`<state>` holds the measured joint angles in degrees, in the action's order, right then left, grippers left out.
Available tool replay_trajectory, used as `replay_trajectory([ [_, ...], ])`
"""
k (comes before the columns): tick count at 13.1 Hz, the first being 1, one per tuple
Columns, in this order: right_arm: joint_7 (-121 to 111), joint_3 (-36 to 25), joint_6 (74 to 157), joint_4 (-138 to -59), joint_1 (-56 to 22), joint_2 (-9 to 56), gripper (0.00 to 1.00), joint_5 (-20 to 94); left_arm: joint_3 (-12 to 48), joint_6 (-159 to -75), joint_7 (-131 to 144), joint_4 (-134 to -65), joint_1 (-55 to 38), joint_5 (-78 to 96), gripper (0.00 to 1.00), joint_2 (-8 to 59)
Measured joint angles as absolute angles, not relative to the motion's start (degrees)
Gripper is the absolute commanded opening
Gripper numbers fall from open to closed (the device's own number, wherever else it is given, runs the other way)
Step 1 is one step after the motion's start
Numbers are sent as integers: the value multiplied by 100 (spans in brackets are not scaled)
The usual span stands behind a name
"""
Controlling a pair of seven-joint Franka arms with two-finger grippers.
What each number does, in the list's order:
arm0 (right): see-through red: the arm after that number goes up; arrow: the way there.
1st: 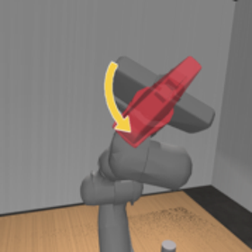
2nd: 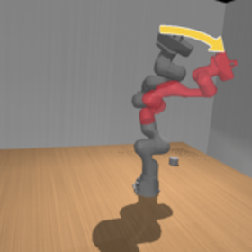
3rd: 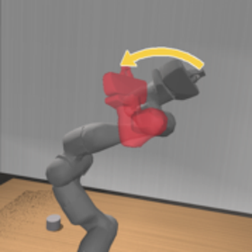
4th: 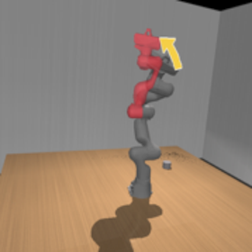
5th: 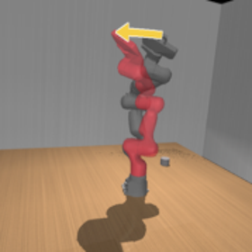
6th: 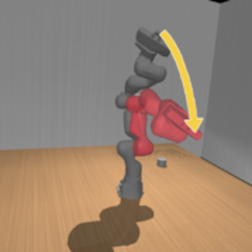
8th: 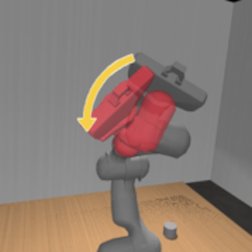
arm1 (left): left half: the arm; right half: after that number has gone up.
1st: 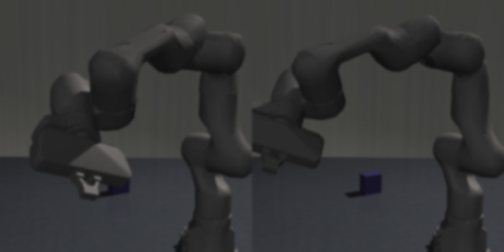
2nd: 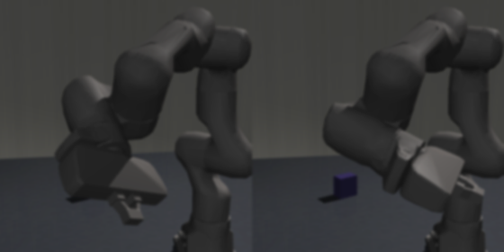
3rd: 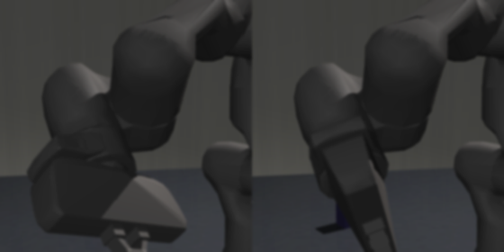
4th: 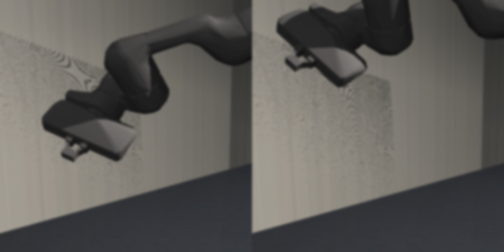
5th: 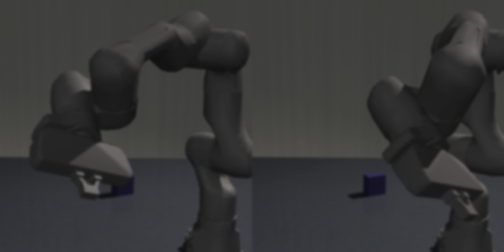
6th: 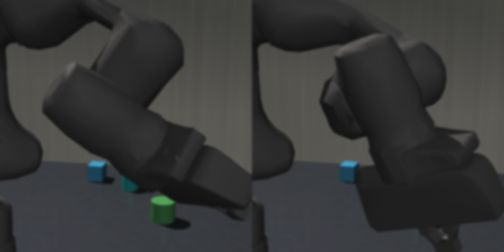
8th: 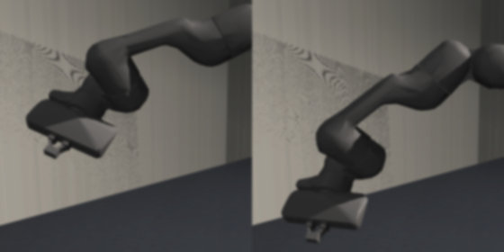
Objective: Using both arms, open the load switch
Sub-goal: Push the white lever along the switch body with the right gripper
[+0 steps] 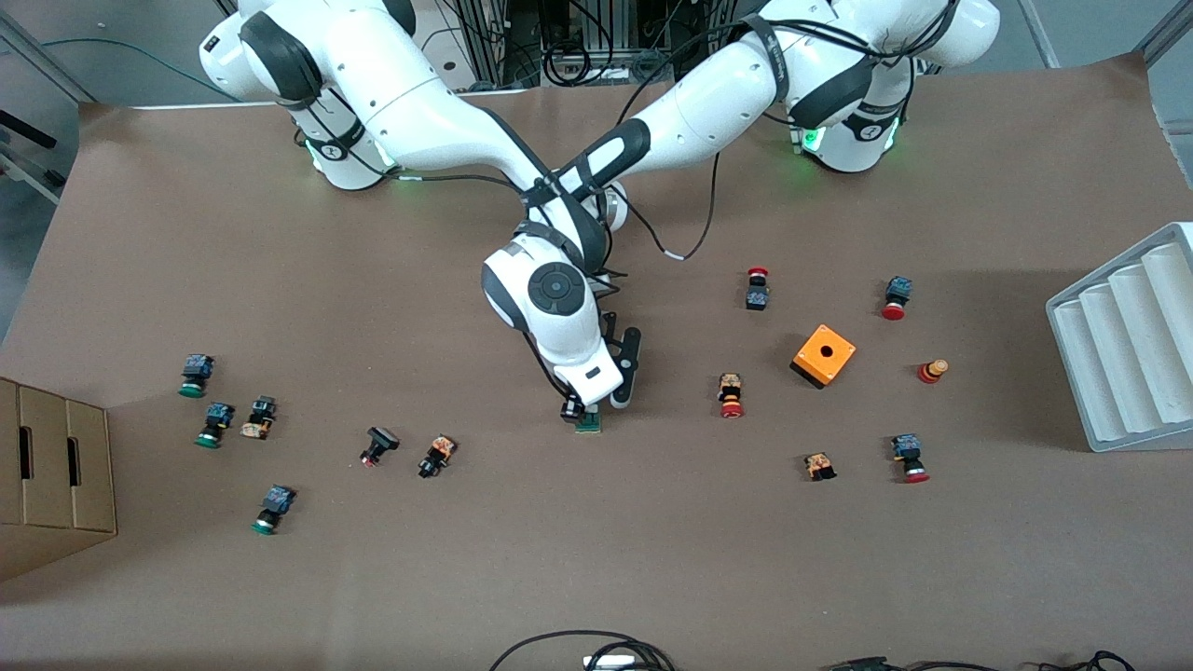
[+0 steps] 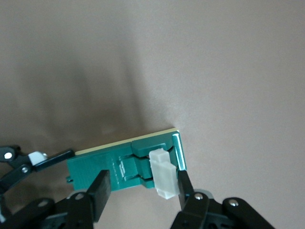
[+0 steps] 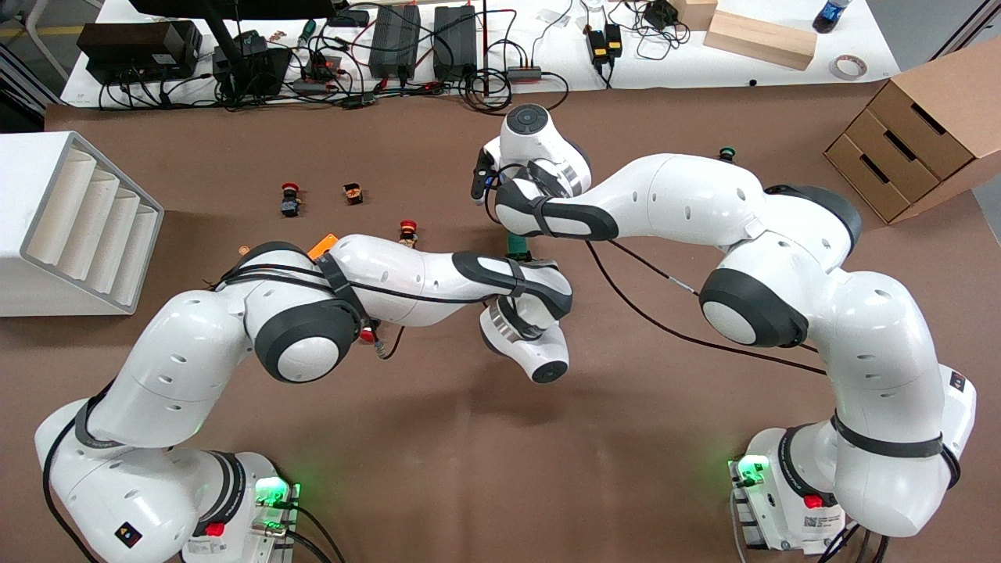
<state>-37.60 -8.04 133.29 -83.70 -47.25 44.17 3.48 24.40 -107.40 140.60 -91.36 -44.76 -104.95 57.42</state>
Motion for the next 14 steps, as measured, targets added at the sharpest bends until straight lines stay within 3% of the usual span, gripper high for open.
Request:
replay_trajectory([
  [14,-3760,-802,13174,-8374,-4735,4342,64,348,2440,-10739,14060,-9136,-4476,-10495,27,5742],
])
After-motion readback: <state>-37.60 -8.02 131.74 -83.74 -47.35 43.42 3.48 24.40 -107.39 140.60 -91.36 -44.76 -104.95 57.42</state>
